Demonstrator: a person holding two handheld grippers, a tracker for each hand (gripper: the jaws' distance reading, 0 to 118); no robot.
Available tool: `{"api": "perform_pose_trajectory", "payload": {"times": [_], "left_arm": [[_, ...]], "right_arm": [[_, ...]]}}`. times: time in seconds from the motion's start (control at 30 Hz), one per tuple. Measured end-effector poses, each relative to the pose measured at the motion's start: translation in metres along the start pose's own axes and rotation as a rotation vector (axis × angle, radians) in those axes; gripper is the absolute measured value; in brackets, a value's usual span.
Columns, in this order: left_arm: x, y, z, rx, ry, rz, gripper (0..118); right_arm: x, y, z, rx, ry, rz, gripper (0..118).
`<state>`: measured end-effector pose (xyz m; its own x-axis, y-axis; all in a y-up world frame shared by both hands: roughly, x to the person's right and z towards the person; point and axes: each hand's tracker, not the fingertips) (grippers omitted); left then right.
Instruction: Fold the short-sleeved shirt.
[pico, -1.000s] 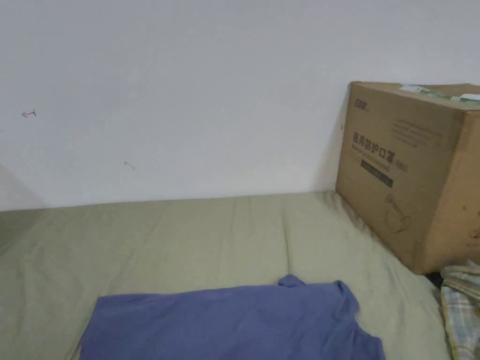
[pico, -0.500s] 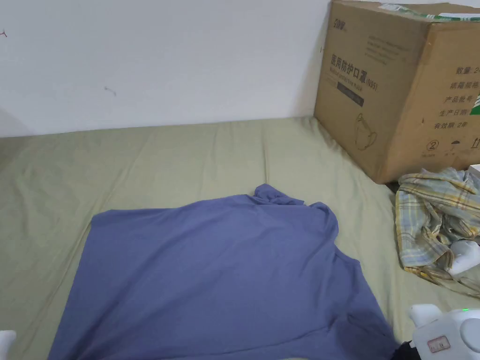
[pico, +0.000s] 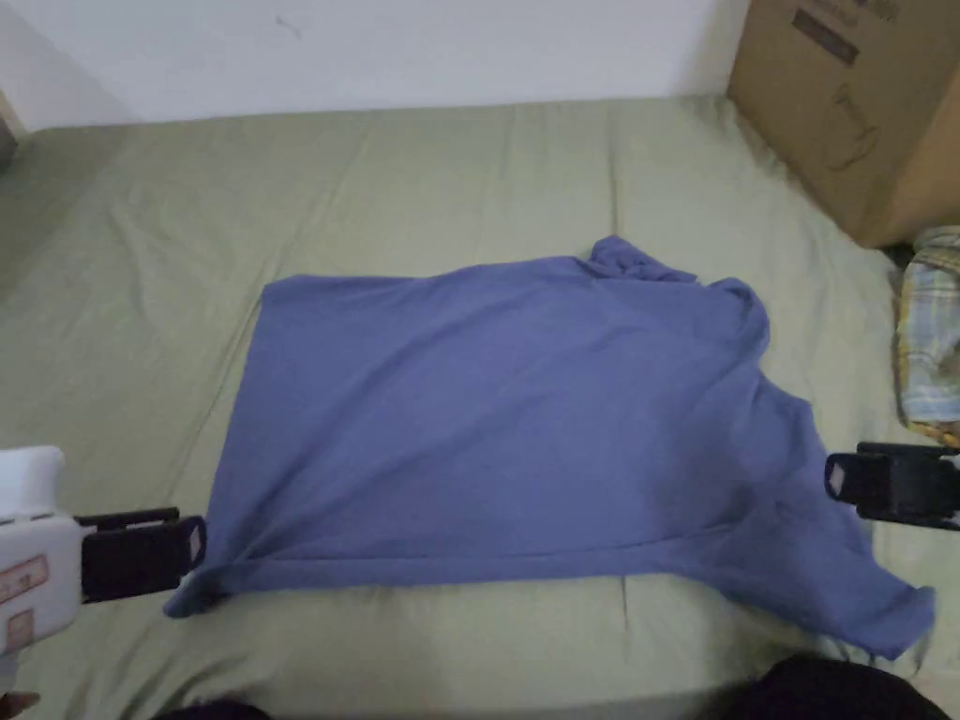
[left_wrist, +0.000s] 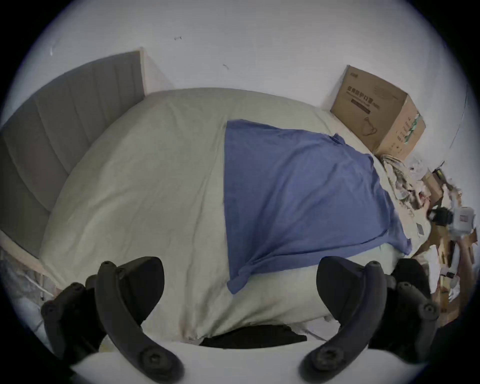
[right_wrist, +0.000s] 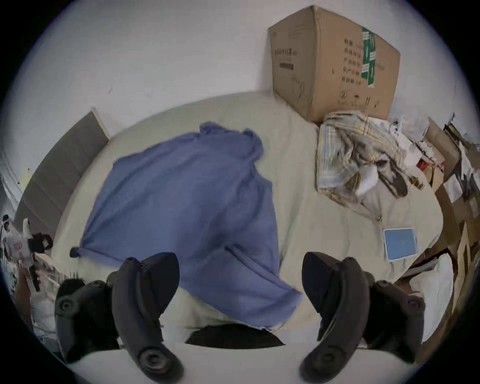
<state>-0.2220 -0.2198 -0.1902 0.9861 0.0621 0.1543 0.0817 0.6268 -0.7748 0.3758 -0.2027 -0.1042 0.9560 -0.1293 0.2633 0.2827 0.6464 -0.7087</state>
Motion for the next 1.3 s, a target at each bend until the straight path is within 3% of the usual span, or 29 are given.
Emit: {"api": "perform_pose_trajectory", "payload": {"times": [0.07, 0.1, 0.13, 0.17, 0.2, 0.23, 0.3, 0.43, 0.47, 0.5, 0.53, 0.57, 0.6, 0.8, 0.83, 0.9, 0.93, 1.0, 1.03, 1.1, 1.13, 1.3], "left_arm": [[0.010, 0.000, 0.003, -0.014, 0.027, -0.030, 101], [0.012, 0.000, 0.003, -0.017, 0.041, -0.033, 83], [0.012, 0.001, 0.001, -0.030, 0.045, -0.028, 46], [0.011, 0.002, -0.002, -0.051, 0.047, -0.018, 21], [0.009, 0.002, -0.009, -0.089, 0.021, 0.017, 6], [0.004, 0.002, -0.013, -0.108, -0.005, 0.042, 6], [-0.002, 0.002, -0.021, -0.167, -0.069, 0.070, 6], [0.007, 0.005, -0.044, -0.303, -0.039, 0.002, 6], [0.005, 0.005, -0.053, -0.297, -0.033, 0.000, 12], [0.004, 0.004, -0.059, -0.285, -0.031, 0.002, 34], [0.002, 0.004, -0.064, -0.273, -0.035, 0.006, 87], [0.002, 0.004, -0.068, -0.268, -0.038, 0.011, 114], [0.000, 0.004, -0.077, -0.275, -0.046, 0.011, 118], [0.015, 0.000, -0.095, -0.381, -0.083, -0.062, 113], [0.016, -0.002, -0.097, -0.393, -0.092, -0.081, 93], [0.025, -0.002, -0.095, -0.386, -0.053, -0.096, 13], [0.026, -0.004, -0.092, -0.360, -0.062, -0.090, 5], [0.027, 0.001, -0.083, -0.332, -0.066, -0.111, 5], [0.031, 0.001, -0.078, -0.308, -0.051, -0.137, 5], [0.034, 0.002, -0.074, -0.293, -0.036, -0.182, 5], [0.031, 0.005, -0.073, -0.290, -0.036, -0.188, 5], [0.042, 0.008, -0.055, -0.247, -0.022, -0.172, 5]], "right_arm": [[-0.005, 0.003, 0.004, 0.032, 0.056, -0.038, 101], [-0.008, 0.004, 0.005, 0.044, 0.085, -0.056, 96], [-0.010, 0.006, 0.005, 0.051, 0.110, -0.068, 74], [-0.012, 0.007, 0.005, 0.055, 0.120, -0.078, 41], [-0.014, 0.010, 0.003, 0.052, 0.102, -0.070, 9], [-0.017, 0.011, 0.000, 0.048, 0.100, -0.072, 2], [-0.017, 0.012, -0.005, 0.033, 0.103, -0.065, 2], [-0.025, 0.008, -0.016, -0.006, 0.093, -0.049, 2], [-0.024, 0.006, -0.019, -0.018, 0.097, -0.052, 2], [-0.026, 0.006, -0.022, -0.028, 0.097, -0.056, 2], [-0.025, 0.003, -0.024, -0.038, 0.098, -0.062, 2], [-0.024, 0.001, -0.027, -0.046, 0.098, -0.067, 2], [-0.022, -0.001, -0.029, -0.057, 0.096, -0.072, 2], [0.001, -0.008, -0.047, -0.126, 0.059, -0.068, 2], [0.003, -0.010, -0.049, -0.141, 0.051, -0.061, 2], [0.007, -0.013, -0.052, -0.176, 0.047, -0.035, 2], [0.009, -0.015, -0.052, -0.193, 0.047, -0.012, 2], [0.012, -0.020, -0.054, -0.236, 0.051, 0.043, 3], [0.017, -0.023, -0.057, -0.248, 0.049, 0.062, 21], [0.021, -0.030, -0.064, -0.275, 0.022, 0.067, 86], [0.022, -0.033, -0.068, -0.300, 0.007, 0.062, 100], [0.030, -0.049, -0.100, -0.405, -0.064, 0.068, 99]]}}
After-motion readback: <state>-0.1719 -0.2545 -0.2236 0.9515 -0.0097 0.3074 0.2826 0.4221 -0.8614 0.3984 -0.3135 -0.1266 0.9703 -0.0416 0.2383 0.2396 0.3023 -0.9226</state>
